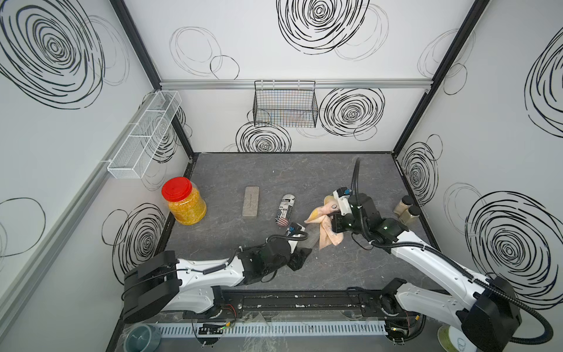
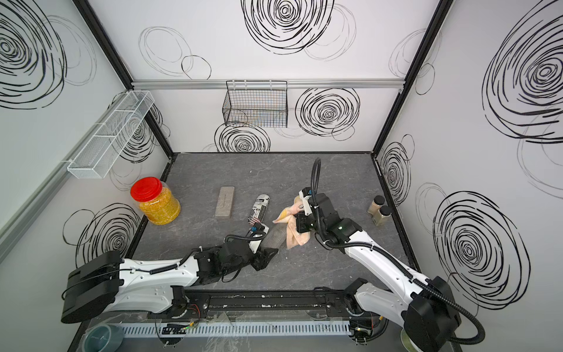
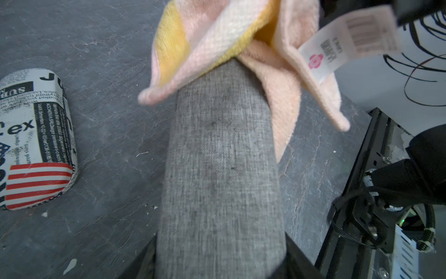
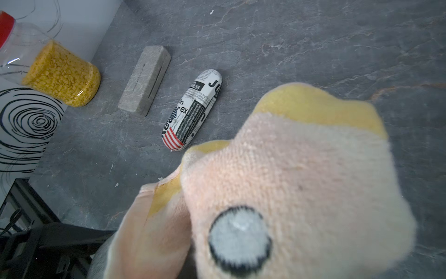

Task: Wipe the eyeglass case
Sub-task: Wipe the dirt from the eyeglass case.

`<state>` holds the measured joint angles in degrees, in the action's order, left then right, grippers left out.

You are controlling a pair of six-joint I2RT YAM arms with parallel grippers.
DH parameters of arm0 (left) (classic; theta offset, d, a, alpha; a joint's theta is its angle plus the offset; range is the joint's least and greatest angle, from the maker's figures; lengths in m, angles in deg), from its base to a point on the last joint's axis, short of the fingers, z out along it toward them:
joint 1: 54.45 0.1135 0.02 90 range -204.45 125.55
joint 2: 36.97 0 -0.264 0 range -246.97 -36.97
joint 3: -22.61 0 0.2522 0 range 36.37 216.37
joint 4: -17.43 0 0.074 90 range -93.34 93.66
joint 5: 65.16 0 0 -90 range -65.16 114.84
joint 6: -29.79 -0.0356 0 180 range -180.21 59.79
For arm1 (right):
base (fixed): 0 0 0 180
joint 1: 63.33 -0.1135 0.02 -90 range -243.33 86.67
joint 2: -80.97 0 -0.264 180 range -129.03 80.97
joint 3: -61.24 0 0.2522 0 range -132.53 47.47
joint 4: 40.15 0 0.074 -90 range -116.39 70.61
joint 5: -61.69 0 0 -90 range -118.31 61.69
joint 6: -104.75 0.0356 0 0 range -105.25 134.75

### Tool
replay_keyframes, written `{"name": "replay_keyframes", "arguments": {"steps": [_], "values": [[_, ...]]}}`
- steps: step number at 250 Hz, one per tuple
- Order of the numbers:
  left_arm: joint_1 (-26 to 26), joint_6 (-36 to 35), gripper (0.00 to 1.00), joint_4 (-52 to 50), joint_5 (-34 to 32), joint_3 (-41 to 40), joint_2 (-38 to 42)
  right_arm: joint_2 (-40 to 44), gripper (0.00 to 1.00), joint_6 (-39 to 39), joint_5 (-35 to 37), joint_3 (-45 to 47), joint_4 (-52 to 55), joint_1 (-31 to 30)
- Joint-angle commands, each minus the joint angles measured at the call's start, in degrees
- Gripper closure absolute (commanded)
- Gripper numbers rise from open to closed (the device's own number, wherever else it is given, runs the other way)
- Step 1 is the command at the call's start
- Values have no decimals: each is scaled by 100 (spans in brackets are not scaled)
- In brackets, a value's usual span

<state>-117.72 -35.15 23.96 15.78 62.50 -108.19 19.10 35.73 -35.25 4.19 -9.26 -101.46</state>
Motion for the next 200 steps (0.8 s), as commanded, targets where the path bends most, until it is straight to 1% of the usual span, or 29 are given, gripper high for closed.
{"name": "replay_keyframes", "arguments": {"steps": [1, 29, 41, 64, 79, 103, 130, 150, 173, 200], "values": [[47, 65, 42, 746, 36, 95, 100, -15, 100, -125, -422, -192, -69, -508], [51, 61, 42, 758, 44, 103, 82, -19, 100, -132, -537, -174, -113, -623], [52, 63, 42, 759, 46, 94, 86, 12, 100, -146, -303, -153, -44, -617], [44, 78, 42, 749, 40, 68, 117, 82, 100, -57, 541, -144, 259, -508], [42, 87, 42, 761, 23, 26, 151, 123, 100, -4, 650, -151, 412, -226], [51, 111, 42, 788, 22, -19, 170, 230, 100, -7, 439, -119, 457, 161], [52, 104, 42, 817, 31, -8, 146, 315, 100, -153, -133, -72, 230, 205], [56, 104, 42, 827, 36, 27, 113, 334, 100, -200, -514, -61, -4, -11], [56, 96, 42, 828, 57, 74, 60, 294, 100, -222, -590, -91, -223, -429], [58, 96, 42, 828, 71, 103, 30, 142, 100, -198, -957, -117, -337, -631]]}}
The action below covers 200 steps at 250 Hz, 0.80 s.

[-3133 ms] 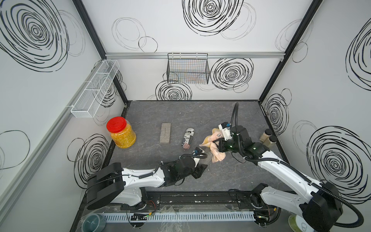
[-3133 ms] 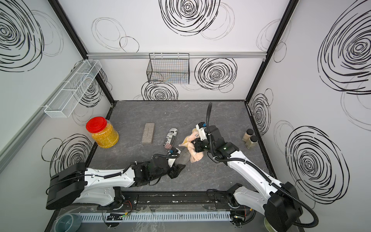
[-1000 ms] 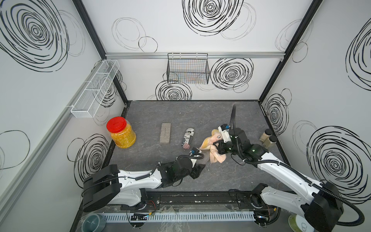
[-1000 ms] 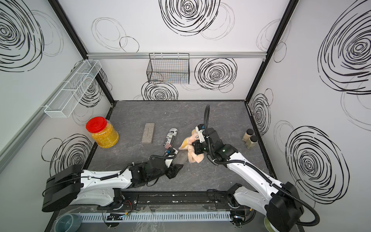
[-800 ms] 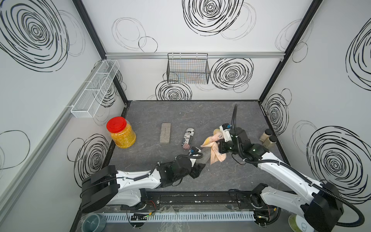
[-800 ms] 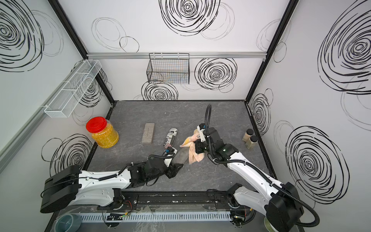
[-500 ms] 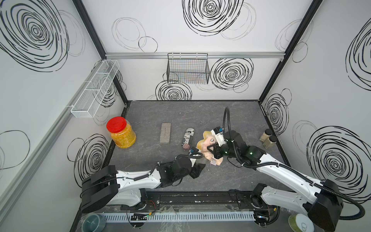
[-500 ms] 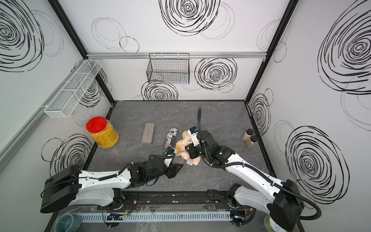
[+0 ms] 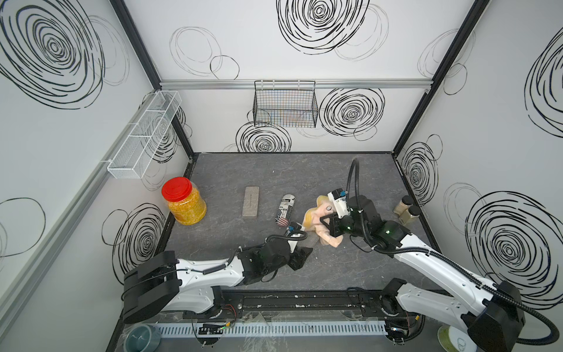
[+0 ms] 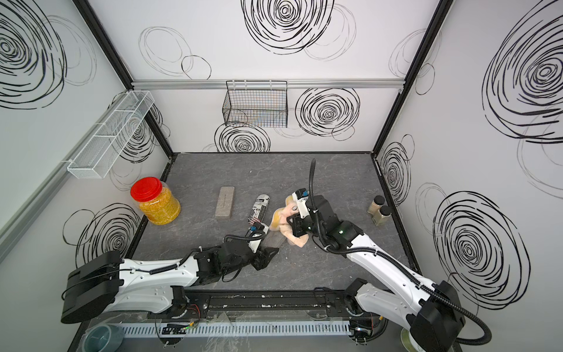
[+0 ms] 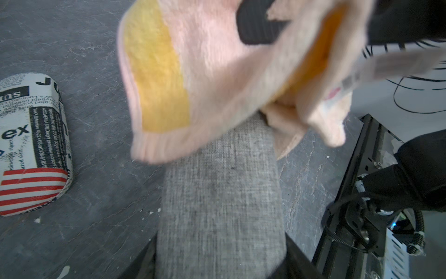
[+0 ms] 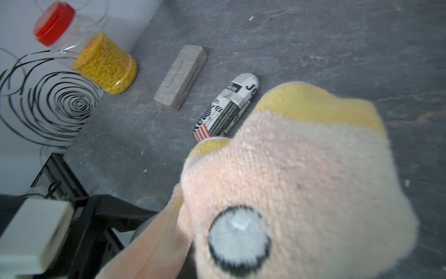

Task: Wipe the eyeglass case
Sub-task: Wipe the dirt from the eyeglass case.

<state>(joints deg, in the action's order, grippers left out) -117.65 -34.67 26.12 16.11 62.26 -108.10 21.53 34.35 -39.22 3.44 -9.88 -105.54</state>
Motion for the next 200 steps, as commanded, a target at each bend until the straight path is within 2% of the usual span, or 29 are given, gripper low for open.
{"name": "replay_keyframes", "arguments": {"steps": [1, 32, 62, 103, 126, 163, 200], "values": [[52, 48, 42, 611, 34, 127, 21, -106, 100, -56, -573, -43, -278, -228], [68, 56, 42, 612, 45, 129, 38, -291, 100, -70, -834, -42, -231, -288], [93, 65, 42, 615, 98, 144, 39, -399, 100, -75, -402, -85, -22, -277], [102, 83, 42, 588, 126, 153, 73, -354, 100, 178, 1380, -254, 479, -188], [102, 109, 42, 579, 110, 112, 106, -227, 100, 189, 1771, -299, 558, -22], [98, 144, 42, 609, 108, 74, 108, -115, 100, -85, 1540, -321, 385, 26], [98, 145, 42, 648, 129, 116, 76, -358, 100, -106, 415, -254, 29, -146]]}}
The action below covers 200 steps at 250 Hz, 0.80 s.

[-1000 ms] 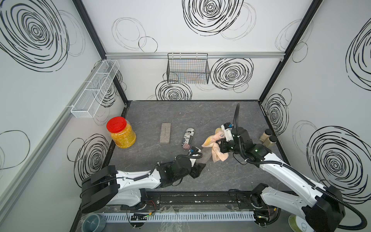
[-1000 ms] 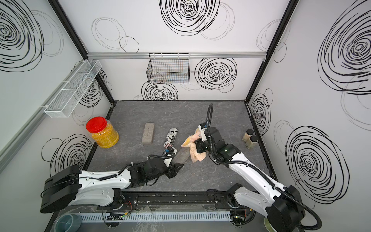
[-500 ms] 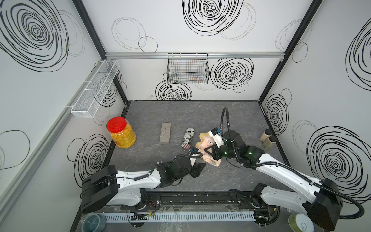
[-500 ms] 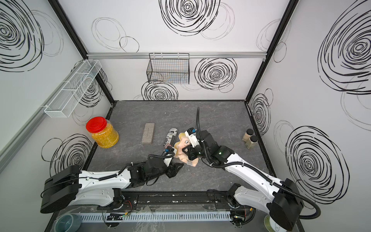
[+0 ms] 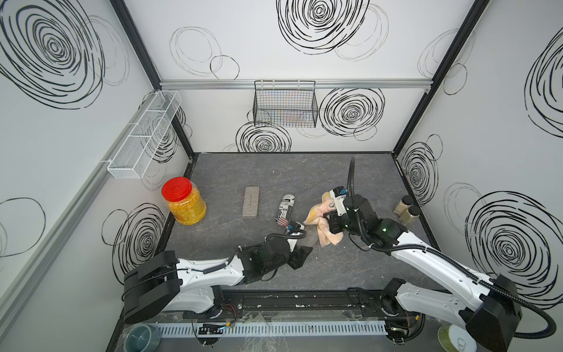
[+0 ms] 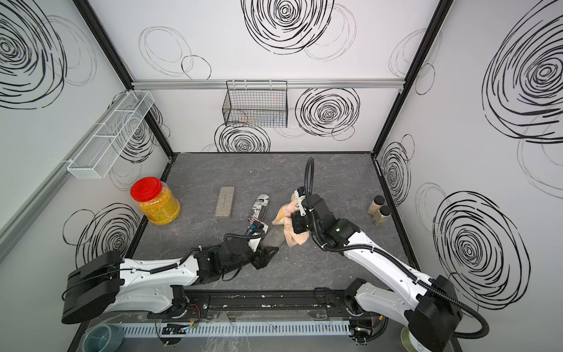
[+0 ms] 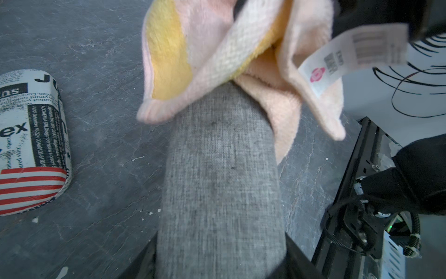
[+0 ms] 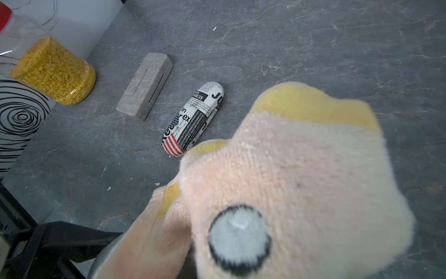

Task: Wipe the eyeglass case
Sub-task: Wipe the dirt from the eyeglass case.

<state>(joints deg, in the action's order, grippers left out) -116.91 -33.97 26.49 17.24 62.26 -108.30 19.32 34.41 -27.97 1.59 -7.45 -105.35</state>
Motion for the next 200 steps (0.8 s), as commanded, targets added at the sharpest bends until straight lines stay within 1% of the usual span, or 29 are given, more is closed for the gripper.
{"name": "replay_keyframes", "arguments": {"steps": [1, 25, 45, 66, 87, 116, 131, 148, 169, 186, 200], "values": [[23, 75, 42, 614, 18, 117, 94, -146, 100, -147, -733, -65, -228, -175], [36, 57, 42, 595, 30, 162, 85, -404, 100, -90, -1257, -67, -356, -438], [54, 58, 42, 582, 39, 163, 93, -553, 100, 21, -1755, -159, -317, -465], [64, 65, 42, 582, 55, 136, 119, -617, 100, -30, -1872, -275, -121, -442], [76, 79, 42, 598, 65, 105, 149, -643, 100, -56, -1514, -354, 145, -334], [100, 176, 42, 609, 138, 68, 191, -604, 100, 99, -648, -374, 426, 19], [193, 400, 42, 627, 385, 20, 220, -568, 100, 236, -177, -368, 582, 286], [322, 695, 43, 632, 698, -73, 289, -473, 100, 301, -42, -414, 764, 613], [507, 1101, 43, 629, 1151, -159, 367, -216, 100, 232, -343, -392, 604, 835], [693, 1442, 43, 626, 1656, -183, 366, 49, 100, -153, -1006, -128, 94, 818], [846, 1763, 43, 886, 2023, -231, 348, 209, 100, -142, -1373, -10, -239, 772]]}}
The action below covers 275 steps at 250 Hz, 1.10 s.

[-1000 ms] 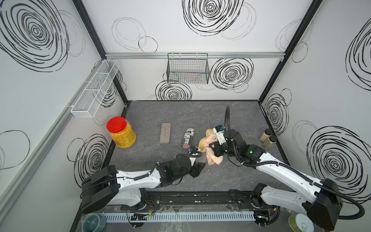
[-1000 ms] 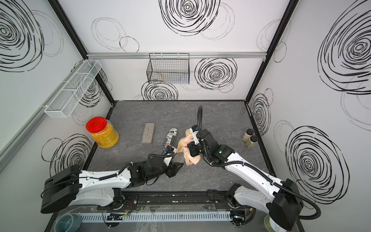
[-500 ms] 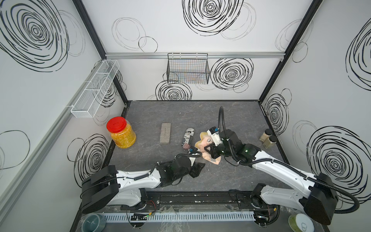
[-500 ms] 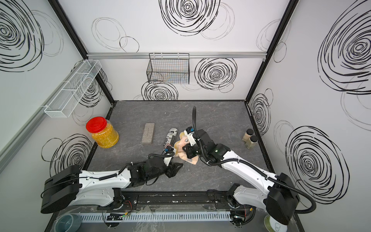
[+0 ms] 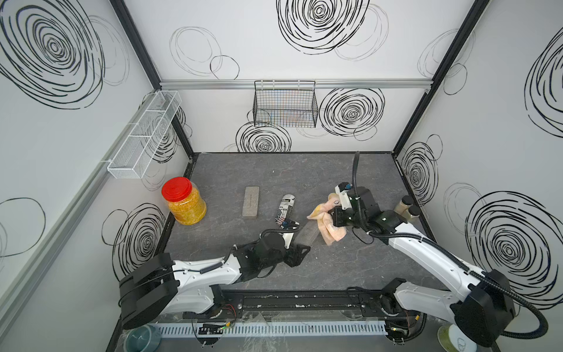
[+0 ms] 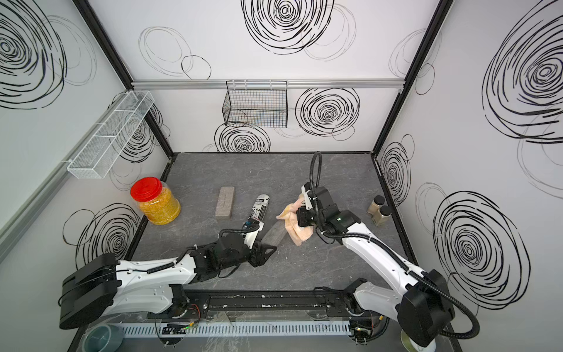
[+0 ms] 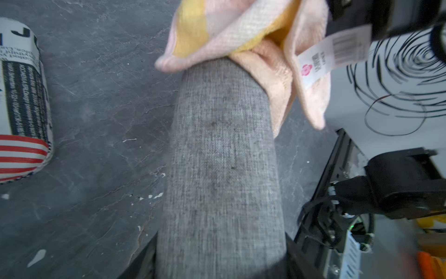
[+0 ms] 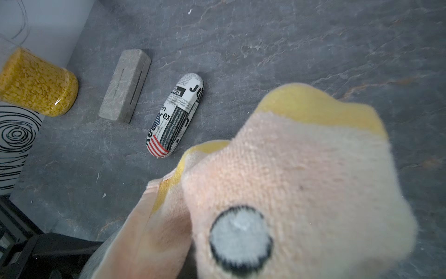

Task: Wipe the eyeglass case
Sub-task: Wipe the dirt from the eyeglass case.

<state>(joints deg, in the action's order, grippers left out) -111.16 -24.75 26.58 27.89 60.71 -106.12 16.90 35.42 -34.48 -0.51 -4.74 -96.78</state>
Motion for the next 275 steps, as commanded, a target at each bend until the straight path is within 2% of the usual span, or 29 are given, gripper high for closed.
{"name": "replay_keyframes", "arguments": {"steps": [1, 47, 99, 128, 146, 178, 193, 207, 227, 275], "values": [[277, 866, 43, 892, 982, -86, 129, 459, 100, -241, -733, 210, -525, -92], [835, 1811, 45, 1620, 1645, -418, 265, 570, 100, -121, -869, 251, -736, -393], [1120, 2089, 45, 1850, 2117, -324, 179, 231, 100, -125, -1470, 167, -1059, -1202], [1212, 2291, 44, 2196, 2325, -359, 47, 30, 100, -126, -1714, 122, -1085, -1344], [1221, 2281, 44, 2199, 2375, -344, 22, -17, 100, -108, -1287, 72, -898, -1322], [1218, 2233, 44, 2128, 2446, -347, -3, 21, 100, 146, 558, -33, -466, -1136], [1237, 2221, 44, 2111, 2443, -348, 4, 76, 100, 170, 836, -24, -447, -969], [1232, 2224, 44, 2103, 2444, -351, -9, 118, 100, 146, 602, -22, -521, -859], [1241, 2268, 44, 2189, 2446, -340, -35, 149, 100, -53, -155, 49, -831, -879], [1255, 2299, 44, 2243, 2489, -254, -114, 25, 100, -131, -1286, 99, -1125, -1386]]}}
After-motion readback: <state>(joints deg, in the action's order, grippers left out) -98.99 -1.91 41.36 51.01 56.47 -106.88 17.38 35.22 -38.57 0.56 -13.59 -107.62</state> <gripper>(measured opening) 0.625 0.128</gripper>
